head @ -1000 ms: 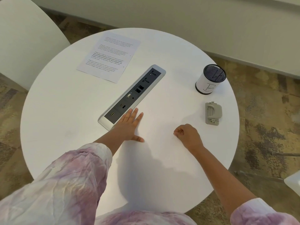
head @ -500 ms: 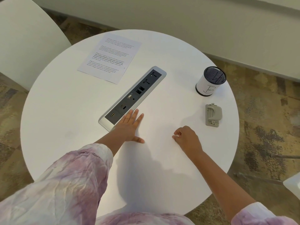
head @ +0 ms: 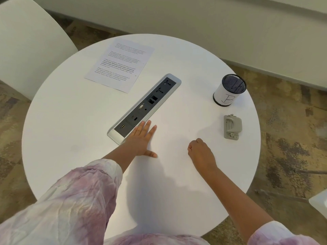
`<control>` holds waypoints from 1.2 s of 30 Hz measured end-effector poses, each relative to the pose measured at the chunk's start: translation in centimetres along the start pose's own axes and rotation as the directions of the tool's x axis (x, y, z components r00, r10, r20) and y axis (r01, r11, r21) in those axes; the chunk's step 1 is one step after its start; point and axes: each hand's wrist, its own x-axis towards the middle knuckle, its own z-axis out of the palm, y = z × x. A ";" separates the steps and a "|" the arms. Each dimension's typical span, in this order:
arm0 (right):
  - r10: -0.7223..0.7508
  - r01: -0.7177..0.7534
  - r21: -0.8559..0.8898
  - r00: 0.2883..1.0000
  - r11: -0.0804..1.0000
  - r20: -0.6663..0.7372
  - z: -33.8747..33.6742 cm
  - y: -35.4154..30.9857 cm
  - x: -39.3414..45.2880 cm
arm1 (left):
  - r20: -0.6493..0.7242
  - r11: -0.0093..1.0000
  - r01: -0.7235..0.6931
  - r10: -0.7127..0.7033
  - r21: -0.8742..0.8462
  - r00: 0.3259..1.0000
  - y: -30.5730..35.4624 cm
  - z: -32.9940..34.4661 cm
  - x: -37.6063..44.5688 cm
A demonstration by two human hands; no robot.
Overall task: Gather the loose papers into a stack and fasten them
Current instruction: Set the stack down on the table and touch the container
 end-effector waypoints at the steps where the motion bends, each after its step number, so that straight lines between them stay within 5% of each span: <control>1: 0.008 -0.008 -0.014 1.000 1.000 0.003 0.0 -0.1 0.0 | 0.000 1.000 0.000 0.000 0.001 1.000 0.0 0.0 0.0; 11: 0.035 -0.032 -0.038 0.997 0.999 0.076 -0.5 -0.9 0.7 | -0.008 1.000 0.000 0.000 -0.002 1.000 0.1 -0.1 -0.3; 14: 0.044 -0.061 0.150 0.993 0.987 0.112 -0.9 -0.4 1.1 | -0.006 1.000 0.004 -0.004 -0.001 1.000 0.2 -0.2 -0.3; 17: 0.121 -0.133 0.427 0.991 0.894 0.056 -2.3 1.1 2.2 | -0.006 1.000 0.011 -0.011 0.000 1.000 0.3 -0.3 -0.3; 25: 0.346 -0.143 0.769 0.932 0.623 -0.107 -12.1 4.1 8.0 | -0.003 1.000 0.021 -0.021 -0.017 1.000 0.3 -0.2 -0.2; 32: 0.555 -0.146 0.973 0.831 0.180 0.022 -16.7 5.4 13.1 | -0.025 1.000 0.027 -0.027 -0.001 0.999 0.1 0.3 0.2; 36: 0.609 -0.220 0.964 0.788 0.148 0.086 -16.8 6.8 14.4 | -0.035 1.000 0.027 -0.026 0.008 0.999 0.0 0.6 0.3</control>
